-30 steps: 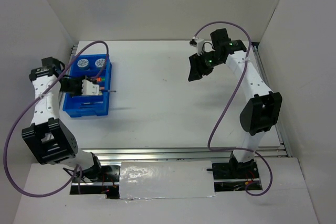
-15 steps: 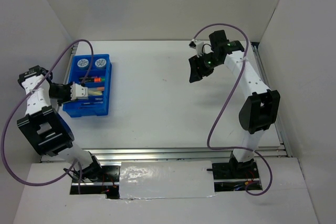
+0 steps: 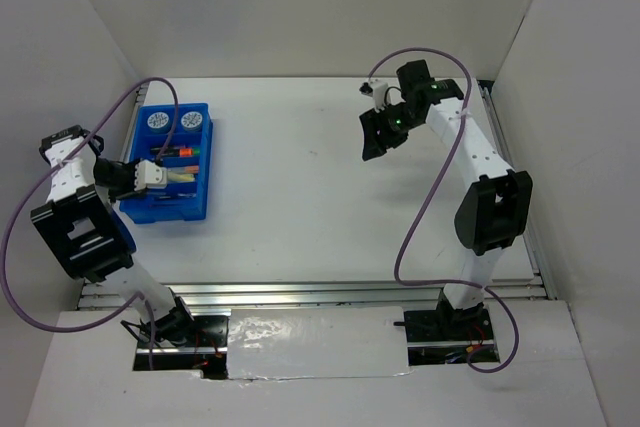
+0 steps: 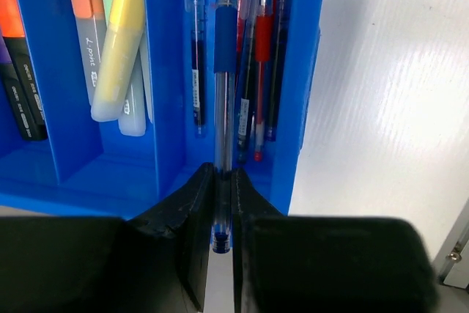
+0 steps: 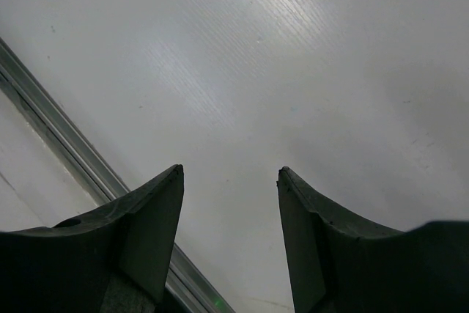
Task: Sort the stationery into containers
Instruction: Place the pen in the storage box, then reset both arms
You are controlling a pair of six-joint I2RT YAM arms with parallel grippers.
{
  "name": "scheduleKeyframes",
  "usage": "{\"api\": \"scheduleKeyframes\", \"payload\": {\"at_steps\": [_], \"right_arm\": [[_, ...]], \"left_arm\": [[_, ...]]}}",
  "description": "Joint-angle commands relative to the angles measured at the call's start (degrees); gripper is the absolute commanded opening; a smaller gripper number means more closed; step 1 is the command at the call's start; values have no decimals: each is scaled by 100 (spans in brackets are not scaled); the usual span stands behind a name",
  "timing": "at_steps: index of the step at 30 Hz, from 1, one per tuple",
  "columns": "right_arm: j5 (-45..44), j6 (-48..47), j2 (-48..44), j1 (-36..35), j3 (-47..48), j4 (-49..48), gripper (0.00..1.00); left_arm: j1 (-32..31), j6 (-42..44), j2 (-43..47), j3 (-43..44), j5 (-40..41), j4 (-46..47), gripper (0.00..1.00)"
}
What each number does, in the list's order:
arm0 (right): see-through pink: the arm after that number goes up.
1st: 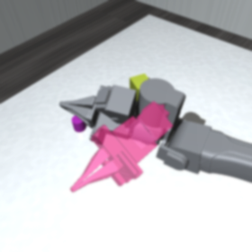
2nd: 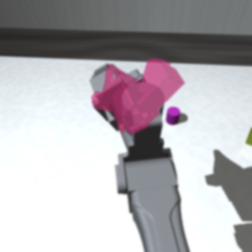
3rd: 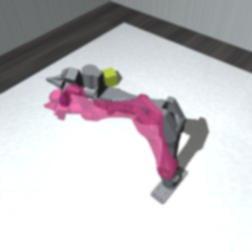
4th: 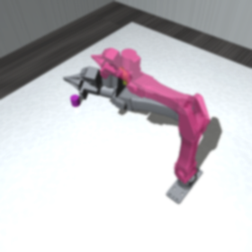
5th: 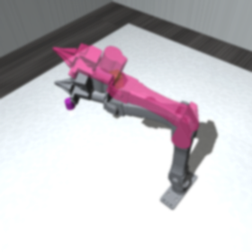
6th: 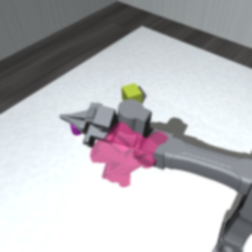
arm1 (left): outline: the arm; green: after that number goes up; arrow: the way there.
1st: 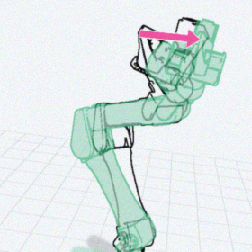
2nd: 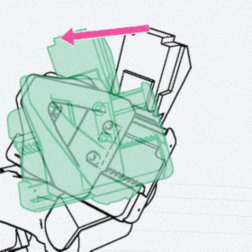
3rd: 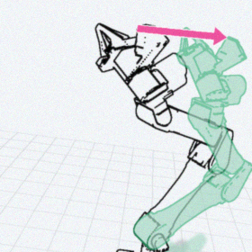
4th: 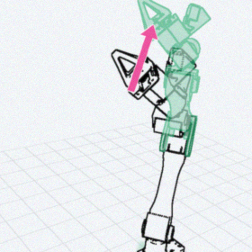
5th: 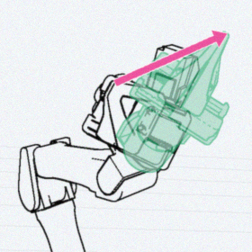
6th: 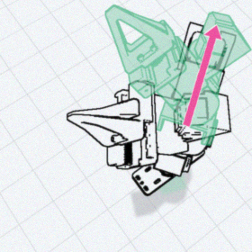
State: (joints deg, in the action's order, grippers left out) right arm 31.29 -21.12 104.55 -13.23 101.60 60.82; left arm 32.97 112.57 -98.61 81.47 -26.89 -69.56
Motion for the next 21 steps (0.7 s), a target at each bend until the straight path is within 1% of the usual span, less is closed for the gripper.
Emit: {"api": "scheduleKeyframes", "payload": {"at_steps": [1, 2, 5, 10, 12, 13, 14, 15, 16, 17, 18, 19, 20, 21], "right_arm": [[-44, -111, -32, -100, 8, -105, 61], [-53, -111, -23, -83, 35, -105, 61], [-62, -120, 13, -83, 97, -88, 61], [-53, -120, -31, -92, 62, -114, 61], [-79, -103, -66, -74, 44, -166, 61], [-123, -59, -93, -65, 27, -219, 61], [-140, 46, -154, -48, 9, -332, 62], [-175, 134, -189, 48, 0, -395, 62], [-263, 222, -268, 101, -9, -491, 62], [-290, 397, -312, 180, -9, -657, 63], [-316, 494, -356, 337, -18, -772, 63], [-377, 608, -461, 417, -26, -886, 64], [-561, 818, -514, 514, -18, -1114, 64], [-606, 925, -576, 680, -35, -1272, 65]], "left_arm": [[-1, 1777, -27, 158, -26, -154, 29], [-45, 1716, -36, 167, -52, -146, 36], [-106, 1602, -9, 211, -123, -207, 47], [-185, 1391, 105, 474, -482, -260, 50], [-334, 830, 201, 806, -1000, -208, 53], [-605, -77, 219, 1000, -1193, -16, 60], [-834, -835, 228, 1194, -1387, 186, 65], [-1054, -1660, 202, 1631, -1406, 476, 70], [-1543, -3391, 175, 1853, -1345, 1114, 80], [-1766, -4157, 88, 2046, -1179, 1372, 83], [-1968, -4748, 35, 2422, -1099, 1566, 87], [-2362, -5780, -9, 2565, -1012, 1725, 99], [-2548, -6269, -70, 2645, -932, 2066, 99], [-2898, -6674, -80, 2698, -723, 2252, 99]]}}
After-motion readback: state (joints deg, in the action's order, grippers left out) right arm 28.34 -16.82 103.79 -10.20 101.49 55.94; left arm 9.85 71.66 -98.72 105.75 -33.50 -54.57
